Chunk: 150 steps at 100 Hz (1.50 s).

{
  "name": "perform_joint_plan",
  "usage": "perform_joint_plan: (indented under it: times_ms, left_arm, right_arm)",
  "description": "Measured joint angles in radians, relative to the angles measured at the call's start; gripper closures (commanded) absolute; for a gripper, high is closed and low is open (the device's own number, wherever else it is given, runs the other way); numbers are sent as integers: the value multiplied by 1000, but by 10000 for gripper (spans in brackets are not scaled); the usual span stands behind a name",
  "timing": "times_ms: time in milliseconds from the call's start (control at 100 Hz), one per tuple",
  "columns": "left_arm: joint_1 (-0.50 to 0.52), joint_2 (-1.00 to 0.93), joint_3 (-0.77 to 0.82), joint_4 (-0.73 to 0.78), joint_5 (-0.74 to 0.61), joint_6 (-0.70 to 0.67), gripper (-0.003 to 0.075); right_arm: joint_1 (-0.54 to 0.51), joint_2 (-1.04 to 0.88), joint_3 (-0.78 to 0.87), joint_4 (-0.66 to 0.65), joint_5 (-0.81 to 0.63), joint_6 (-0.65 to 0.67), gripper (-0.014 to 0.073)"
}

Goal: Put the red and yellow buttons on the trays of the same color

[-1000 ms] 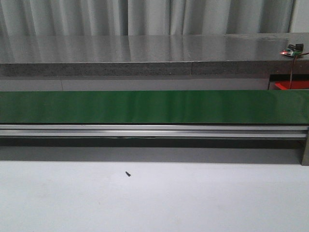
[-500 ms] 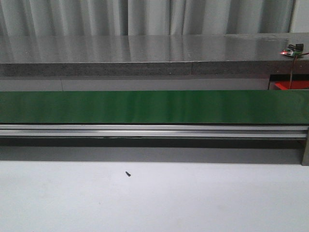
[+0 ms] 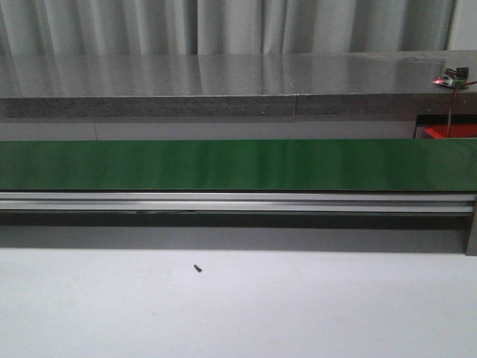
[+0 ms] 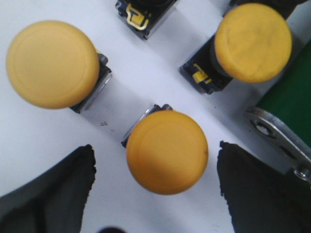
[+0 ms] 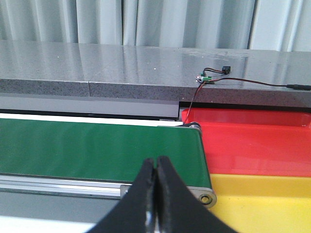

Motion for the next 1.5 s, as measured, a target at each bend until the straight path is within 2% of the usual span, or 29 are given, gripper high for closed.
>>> perform_joint_plan:
  times_ms: [200, 350, 470, 700, 1110, 1500]
  left_arm:
    - [0, 26, 0, 0, -30, 0, 341]
    - [0, 26, 0, 0, -47, 0, 491]
    - [0, 26, 0, 0, -49, 0, 567]
    - [0, 7, 0, 25, -23, 0, 572]
    - [-10, -213, -8, 44, 107, 23, 573]
    - [-169, -220, -231, 46, 207, 29, 573]
  right_arm:
    - [0, 0, 0, 0, 0, 0, 662]
    - [0, 0, 0, 0, 0, 0, 662]
    - [0, 0, 0, 0, 0, 0, 662]
    - [0, 0, 0, 0, 0, 0, 662]
    - [0, 0, 0, 0, 0, 0, 662]
    - [0, 0, 0, 0, 0, 0, 662]
